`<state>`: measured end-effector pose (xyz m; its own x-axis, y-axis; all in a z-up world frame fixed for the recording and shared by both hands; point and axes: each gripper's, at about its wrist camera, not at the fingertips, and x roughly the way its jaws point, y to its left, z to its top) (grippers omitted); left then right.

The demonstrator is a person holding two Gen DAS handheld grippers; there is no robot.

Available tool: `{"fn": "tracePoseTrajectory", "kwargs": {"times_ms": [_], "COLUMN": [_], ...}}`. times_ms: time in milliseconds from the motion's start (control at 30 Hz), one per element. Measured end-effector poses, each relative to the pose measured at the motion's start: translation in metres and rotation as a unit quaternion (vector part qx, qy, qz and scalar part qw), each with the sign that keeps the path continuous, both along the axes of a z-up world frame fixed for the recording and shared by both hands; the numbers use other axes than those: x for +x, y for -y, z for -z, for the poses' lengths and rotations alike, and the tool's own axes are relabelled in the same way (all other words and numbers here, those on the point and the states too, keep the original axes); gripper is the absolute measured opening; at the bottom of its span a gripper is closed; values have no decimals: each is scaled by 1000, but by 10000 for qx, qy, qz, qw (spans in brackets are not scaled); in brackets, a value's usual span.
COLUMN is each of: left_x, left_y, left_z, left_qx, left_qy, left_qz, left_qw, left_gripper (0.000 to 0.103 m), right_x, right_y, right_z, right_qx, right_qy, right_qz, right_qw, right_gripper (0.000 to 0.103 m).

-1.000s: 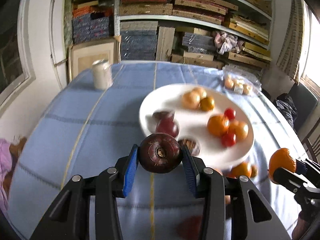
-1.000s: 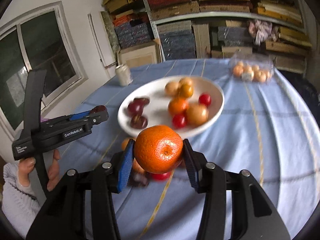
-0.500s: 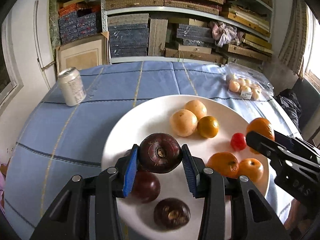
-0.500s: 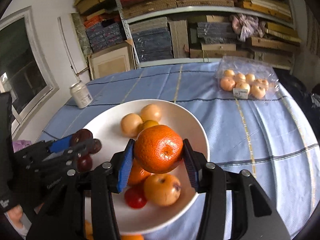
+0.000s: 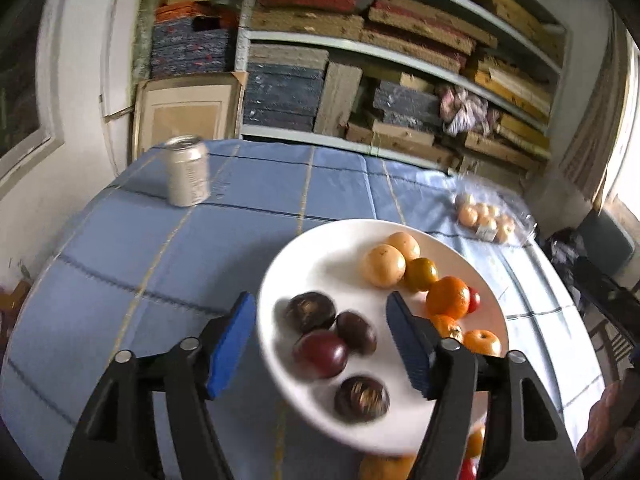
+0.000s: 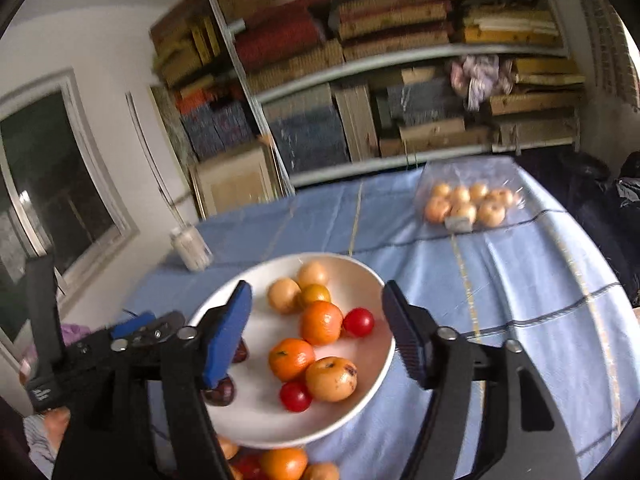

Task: Organize fruits
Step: 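Carry the mangosteen and tangerine onto the plate and open both tools, then withdraw both open tools from the plate toward the fruit pile, then grasp the dark red plum with the left tool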

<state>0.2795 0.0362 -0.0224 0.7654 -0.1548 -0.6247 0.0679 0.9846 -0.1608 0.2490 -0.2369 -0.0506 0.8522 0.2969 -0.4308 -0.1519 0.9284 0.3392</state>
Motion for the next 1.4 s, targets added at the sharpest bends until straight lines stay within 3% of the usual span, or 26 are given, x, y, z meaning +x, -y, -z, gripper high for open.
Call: {"fn": "tracePoseTrajectory", "kwargs": {"times_ms": [200, 300, 500, 633, 967, 1167, 1400], "left_x": [-64, -95, -131, -136, -136, -131, -130], "left_y": [-32, -33, -16, -2, 27, 16, -7], "left_z": [21, 38, 50, 51, 73, 80, 72], "left_qx": [-285, -116, 142, 337, 955, 795, 678], "left_qy": [-208, -298, -246, -142, -441, -679, -505], "left_qz": [-219, -115, 369, 610, 1081, 976, 500], "left_qw": [9991, 9994, 9989, 9975, 9886, 9897, 9952], "left_gripper": [73, 73, 73, 73, 73, 73, 69], "right_x": [-65, -85, -99, -100, -96, -96, -96], "right_y": [7, 6, 11, 14, 14, 14, 14], "right_z": [26, 51, 66, 70, 72, 73, 72], "right_qx": [-23, -117, 29, 78, 47, 83, 68], "right_qy": [128, -203, -385, -449, -582, -615, -622], "right_qz": [145, 110, 209, 271, 245, 249, 219], "right_qw": [9998, 9997, 9990, 9986, 9980, 9978, 9978], "right_gripper": [77, 79, 84, 84, 86, 86, 86]}}
